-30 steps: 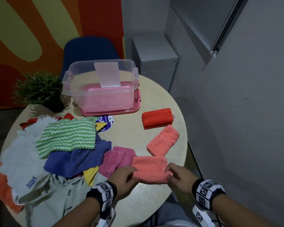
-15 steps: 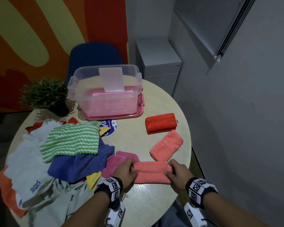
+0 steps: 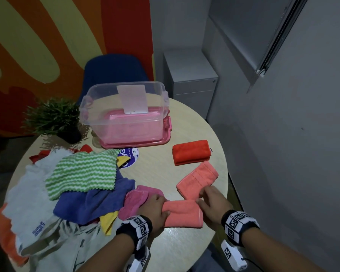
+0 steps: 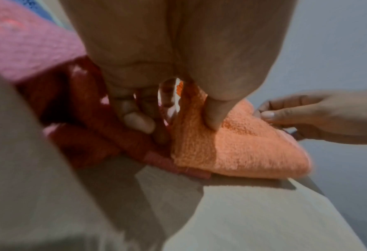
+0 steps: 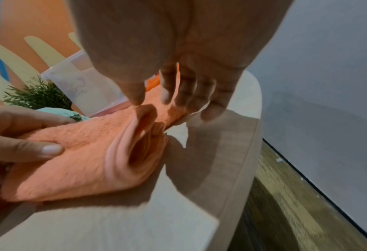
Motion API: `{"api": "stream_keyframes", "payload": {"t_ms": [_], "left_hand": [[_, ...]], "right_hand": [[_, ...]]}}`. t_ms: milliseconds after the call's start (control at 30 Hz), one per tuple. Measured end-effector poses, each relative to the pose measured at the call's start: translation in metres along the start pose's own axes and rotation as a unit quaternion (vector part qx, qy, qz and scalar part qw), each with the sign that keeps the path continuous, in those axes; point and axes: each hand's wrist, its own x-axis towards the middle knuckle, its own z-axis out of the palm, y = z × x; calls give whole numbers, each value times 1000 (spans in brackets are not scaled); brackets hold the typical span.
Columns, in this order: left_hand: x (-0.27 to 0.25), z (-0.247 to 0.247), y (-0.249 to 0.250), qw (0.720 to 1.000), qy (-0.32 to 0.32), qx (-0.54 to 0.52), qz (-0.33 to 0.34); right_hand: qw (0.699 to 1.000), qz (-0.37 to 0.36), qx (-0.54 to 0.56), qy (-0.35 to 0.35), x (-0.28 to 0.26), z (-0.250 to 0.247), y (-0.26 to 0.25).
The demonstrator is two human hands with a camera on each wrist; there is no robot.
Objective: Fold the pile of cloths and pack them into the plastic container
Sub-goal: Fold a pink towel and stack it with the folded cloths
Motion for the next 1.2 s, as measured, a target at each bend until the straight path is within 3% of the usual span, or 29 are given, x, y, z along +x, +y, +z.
{"api": "stream_keyframes", "payload": {"t_ms": [67, 133, 267, 433, 533, 600, 633, 667, 767, 867, 933, 967, 1033, 1133, 1200], "left_hand": [[-1, -7, 3, 999, -1, -25, 22], [-1, -19, 8, 998, -11, -59, 34], [3, -45, 14, 990, -13, -129, 60], [13, -73, 21, 974, 12, -203, 99], [25, -89, 31, 964, 22, -243, 104], [35, -102, 43, 950, 23, -291, 110], [41, -108, 49, 939, 18, -324, 115], [46, -114, 56, 923, 11, -363, 124], [61, -122, 71, 871, -16, -469, 144], [75, -119, 76, 836, -38, -534, 121], [83, -112, 77, 829, -34, -552, 86], [87, -107, 77, 833, -23, -550, 53], [92, -94, 75, 846, -2, -533, -22], [100, -71, 62, 903, 33, -420, -80], [101, -61, 59, 916, 32, -388, -96]], "right_hand": [[994, -54, -76, 53, 10, -10, 5], [986, -80, -145, 30, 21, -18, 9], [971, -58, -222, -67, 41, -23, 8], [963, -30, -259, -65, 60, -22, -2], [982, -34, -184, -24, 68, -32, -7], [999, -15, -32, -2, 68, -42, -7], [997, 8, 79, -25, 65, -49, -6], [973, 38, 218, -66, 61, -55, -6], [816, 112, 537, -181, 48, -64, -2], [687, 108, 694, -186, 44, -70, 6], [648, 117, 735, -164, 46, -72, 11], [644, 118, 740, -153, 47, -73, 14], [670, 114, 722, -129, 53, -77, 20], [776, 116, 615, -80, 63, -86, 21], [843, 115, 524, -46, 72, -89, 16]]}}
